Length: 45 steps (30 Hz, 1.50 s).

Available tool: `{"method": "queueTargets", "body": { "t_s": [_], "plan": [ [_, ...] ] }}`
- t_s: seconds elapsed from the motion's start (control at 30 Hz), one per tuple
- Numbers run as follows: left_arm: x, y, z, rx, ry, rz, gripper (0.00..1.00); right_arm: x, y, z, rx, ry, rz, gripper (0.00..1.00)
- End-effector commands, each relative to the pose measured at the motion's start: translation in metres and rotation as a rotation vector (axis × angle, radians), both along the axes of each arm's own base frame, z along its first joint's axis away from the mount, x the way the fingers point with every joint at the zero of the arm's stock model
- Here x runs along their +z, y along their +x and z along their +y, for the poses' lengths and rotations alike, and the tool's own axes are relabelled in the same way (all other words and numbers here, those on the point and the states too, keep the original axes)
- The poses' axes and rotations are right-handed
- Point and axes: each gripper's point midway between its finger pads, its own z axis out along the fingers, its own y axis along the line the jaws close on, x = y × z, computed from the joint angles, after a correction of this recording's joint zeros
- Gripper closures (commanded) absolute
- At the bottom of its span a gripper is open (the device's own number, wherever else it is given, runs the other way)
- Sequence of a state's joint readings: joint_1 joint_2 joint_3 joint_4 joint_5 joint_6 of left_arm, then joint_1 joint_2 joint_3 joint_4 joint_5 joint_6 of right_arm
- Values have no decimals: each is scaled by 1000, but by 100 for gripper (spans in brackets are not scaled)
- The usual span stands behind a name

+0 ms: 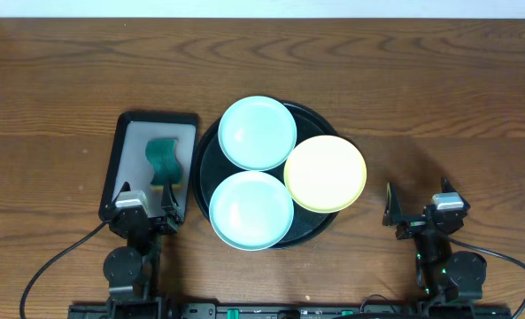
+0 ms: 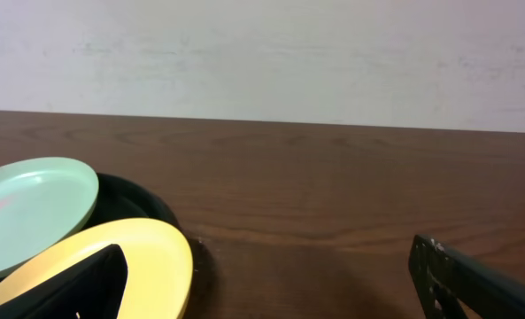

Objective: Clean dirty plates on tray and stack at the side

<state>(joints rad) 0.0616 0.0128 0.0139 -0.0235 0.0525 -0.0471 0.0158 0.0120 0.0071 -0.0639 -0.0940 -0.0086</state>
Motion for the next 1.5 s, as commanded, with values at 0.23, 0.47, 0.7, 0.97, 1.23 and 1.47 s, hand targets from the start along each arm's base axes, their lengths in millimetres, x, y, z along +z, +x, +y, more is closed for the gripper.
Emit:
{"method": "queueTargets", "body": {
  "t_s": [0.23, 0.47, 0.7, 0.97, 1.23, 1.47],
  "plan": [
    [-14, -2, 3, 14, 17, 49, 20, -1, 0, -1, -4, -8, 2, 1],
    [-14, -2, 3, 14, 17, 49, 20, -1, 0, -1, -4, -8, 1, 1],
    [-14, -2, 3, 14, 17, 49, 20, -1, 0, -1, -4, -7, 1, 1],
    [-14, -2, 3, 14, 17, 49, 20, -1, 0, -1, -4, -7, 2, 1],
    [-14, -2, 3, 14, 17, 49, 20, 0, -1, 5, 29, 20, 0, 1],
    [-14, -2, 2, 11, 16, 47, 20, 12, -5, 19, 109, 61, -13, 1]
  ]
}}
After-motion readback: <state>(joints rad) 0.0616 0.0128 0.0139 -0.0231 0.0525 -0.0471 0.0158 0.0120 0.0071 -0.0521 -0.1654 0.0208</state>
